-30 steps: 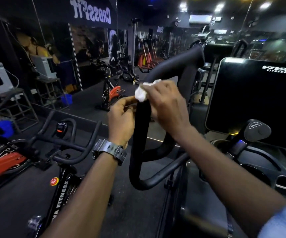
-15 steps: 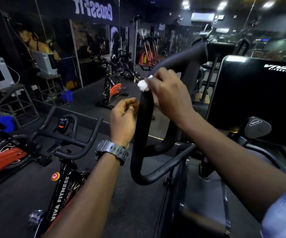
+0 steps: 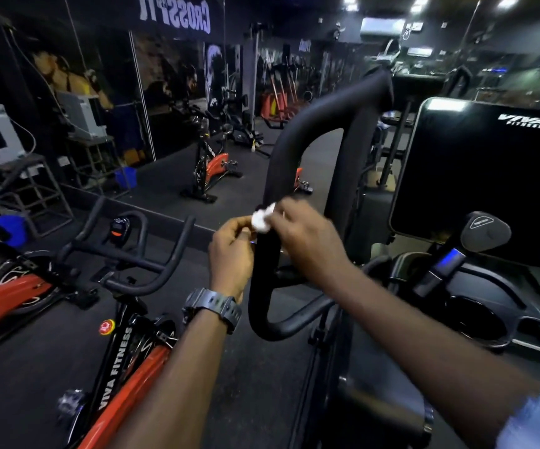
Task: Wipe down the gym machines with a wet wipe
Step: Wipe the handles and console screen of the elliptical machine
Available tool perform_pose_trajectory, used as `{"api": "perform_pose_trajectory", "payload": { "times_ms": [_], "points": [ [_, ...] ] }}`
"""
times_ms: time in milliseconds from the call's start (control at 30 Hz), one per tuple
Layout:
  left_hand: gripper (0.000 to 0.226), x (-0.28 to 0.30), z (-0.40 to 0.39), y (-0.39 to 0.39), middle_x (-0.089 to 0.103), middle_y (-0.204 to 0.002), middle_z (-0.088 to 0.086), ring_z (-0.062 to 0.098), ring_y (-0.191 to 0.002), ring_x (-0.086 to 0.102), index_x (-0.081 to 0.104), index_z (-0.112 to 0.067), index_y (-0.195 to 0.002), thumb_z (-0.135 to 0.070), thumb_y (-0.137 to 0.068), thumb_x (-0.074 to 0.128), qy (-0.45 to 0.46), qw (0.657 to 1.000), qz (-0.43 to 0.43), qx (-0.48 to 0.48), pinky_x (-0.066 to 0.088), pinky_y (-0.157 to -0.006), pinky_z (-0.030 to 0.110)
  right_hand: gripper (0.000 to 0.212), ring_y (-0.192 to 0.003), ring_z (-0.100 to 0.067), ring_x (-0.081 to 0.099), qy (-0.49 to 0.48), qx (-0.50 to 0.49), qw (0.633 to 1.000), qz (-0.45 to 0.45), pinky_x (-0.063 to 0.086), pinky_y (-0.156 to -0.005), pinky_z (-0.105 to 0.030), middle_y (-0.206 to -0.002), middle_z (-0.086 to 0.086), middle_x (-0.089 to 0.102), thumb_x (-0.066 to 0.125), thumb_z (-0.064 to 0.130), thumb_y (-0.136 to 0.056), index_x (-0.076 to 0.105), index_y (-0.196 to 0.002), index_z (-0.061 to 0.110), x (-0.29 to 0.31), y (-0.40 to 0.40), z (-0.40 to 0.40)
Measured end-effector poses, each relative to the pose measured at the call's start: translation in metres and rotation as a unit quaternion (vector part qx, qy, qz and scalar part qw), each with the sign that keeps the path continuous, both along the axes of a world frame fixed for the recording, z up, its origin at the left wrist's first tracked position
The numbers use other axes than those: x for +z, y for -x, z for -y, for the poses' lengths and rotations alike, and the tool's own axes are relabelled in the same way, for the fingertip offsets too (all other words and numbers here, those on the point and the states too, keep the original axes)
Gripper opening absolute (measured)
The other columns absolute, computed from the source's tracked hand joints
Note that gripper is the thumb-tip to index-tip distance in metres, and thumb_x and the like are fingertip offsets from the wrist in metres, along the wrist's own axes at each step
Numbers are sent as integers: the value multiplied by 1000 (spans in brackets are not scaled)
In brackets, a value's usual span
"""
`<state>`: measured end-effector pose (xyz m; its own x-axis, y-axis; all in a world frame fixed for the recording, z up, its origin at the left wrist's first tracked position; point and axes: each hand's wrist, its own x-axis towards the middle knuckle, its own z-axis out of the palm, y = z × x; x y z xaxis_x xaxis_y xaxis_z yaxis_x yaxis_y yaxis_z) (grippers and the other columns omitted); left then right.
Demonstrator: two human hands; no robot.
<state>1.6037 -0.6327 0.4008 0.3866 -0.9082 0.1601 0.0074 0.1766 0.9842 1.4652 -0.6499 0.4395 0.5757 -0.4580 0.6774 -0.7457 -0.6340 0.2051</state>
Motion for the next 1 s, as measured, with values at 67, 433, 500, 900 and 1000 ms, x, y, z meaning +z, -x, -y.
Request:
{"api": "perform_pose_trajectory", "payload": {
  "times_ms": [67, 433, 500, 900, 1000],
  "points": [
    [26, -3, 1, 0, 75, -96, -5, 17, -98, 70, 73, -36, -83, -26, -77, 50, 0, 1000, -16, -4, 54, -94, 48, 16, -71, -27, 57, -38, 27, 998, -43, 45, -38, -33, -87, -7, 54, 46, 15, -87, 61, -88, 10, -42, 1, -22],
    [26, 3, 8, 5, 74, -99, -8, 21, -98, 69, 69, -45, -95, -35, -79, 51, -1, 999, 36, -17, 54, -90, 51, 20, -74, -34, 65, 102, -54, 973, 198, 57, -58, -39, -104, -15, 58, 59, -1, -84, 62, -104, 4, 98, -3, 12],
    [27, 5, 7, 5, 74, -101, -7, 20, -100, 69, 69, -46, -95, -33, -80, 51, 0, 999, 36, -27, 54, -92, 50, 17, -75, -31, 66, 129, -71, 962, 228, 57, -60, -36, -105, -14, 59, 62, 2, -84, 64, -101, 4, 119, -3, 17],
    [39, -2, 6, 0, 71, -112, -10, 15, -109, 65, 66, -39, -112, -42, -77, 49, 12, 995, 82, -57, 50, -98, 45, 19, -76, -37, 62, -122, -57, 984, 118, 53, -58, -45, -97, -8, 54, 57, 10, -82, 57, -100, 14, 2, 6, -15],
    [36, -1, 7, 1, 73, -109, -8, 16, -107, 66, 68, -35, -111, -37, -80, 50, 18, 996, 74, -50, 51, -97, 46, 23, -83, -39, 61, -13, -85, 964, 252, 52, -64, -48, -102, -11, 58, 54, 8, -81, 58, -104, 12, 61, 11, 9]
  ]
}}
